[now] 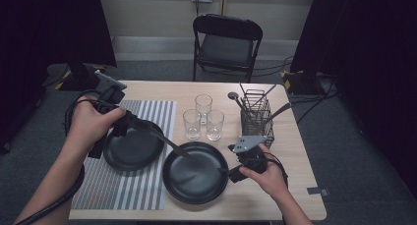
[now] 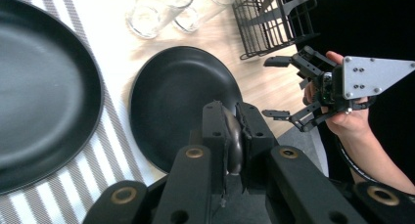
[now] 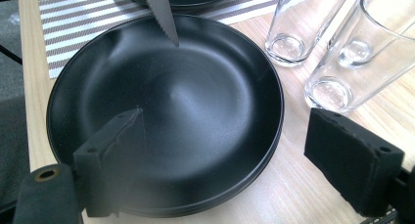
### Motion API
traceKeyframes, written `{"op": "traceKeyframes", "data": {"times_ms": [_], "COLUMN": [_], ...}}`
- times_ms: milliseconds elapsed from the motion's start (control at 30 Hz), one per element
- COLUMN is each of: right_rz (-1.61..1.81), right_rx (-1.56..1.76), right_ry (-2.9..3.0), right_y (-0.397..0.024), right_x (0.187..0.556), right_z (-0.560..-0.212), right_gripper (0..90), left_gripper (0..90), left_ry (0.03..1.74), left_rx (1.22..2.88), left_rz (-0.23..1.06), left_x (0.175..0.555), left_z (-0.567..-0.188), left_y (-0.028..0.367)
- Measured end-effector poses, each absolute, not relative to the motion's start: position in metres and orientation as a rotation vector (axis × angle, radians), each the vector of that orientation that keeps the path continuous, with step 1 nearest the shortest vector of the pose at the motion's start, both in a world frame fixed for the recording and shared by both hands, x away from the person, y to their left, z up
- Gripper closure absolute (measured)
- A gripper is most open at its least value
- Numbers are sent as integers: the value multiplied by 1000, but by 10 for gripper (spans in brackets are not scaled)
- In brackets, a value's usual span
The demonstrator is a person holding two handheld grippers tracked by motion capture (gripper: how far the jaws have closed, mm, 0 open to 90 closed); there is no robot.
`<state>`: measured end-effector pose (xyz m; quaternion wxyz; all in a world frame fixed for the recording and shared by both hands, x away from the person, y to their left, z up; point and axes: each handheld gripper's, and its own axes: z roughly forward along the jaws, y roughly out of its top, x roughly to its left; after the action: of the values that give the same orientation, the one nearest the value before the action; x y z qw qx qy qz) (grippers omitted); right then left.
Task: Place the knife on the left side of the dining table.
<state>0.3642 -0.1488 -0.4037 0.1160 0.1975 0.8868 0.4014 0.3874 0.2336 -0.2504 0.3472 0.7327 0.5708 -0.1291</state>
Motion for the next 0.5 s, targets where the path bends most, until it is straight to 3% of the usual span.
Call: {"op": "traceKeyframes", "data": {"times_ms": [500], "right_rz": [1180], "right_rx": [590], "right_ry": [2606], "right_y": [-151], "right_x": [361], "right_z": [-410], "right_gripper": [147], "left_gripper": [836], "left_ry": [1517], "left_rx": [1890], "left_rz": [-331], "left_x": [377], "left_z": [-255], "left_y": [255]}}
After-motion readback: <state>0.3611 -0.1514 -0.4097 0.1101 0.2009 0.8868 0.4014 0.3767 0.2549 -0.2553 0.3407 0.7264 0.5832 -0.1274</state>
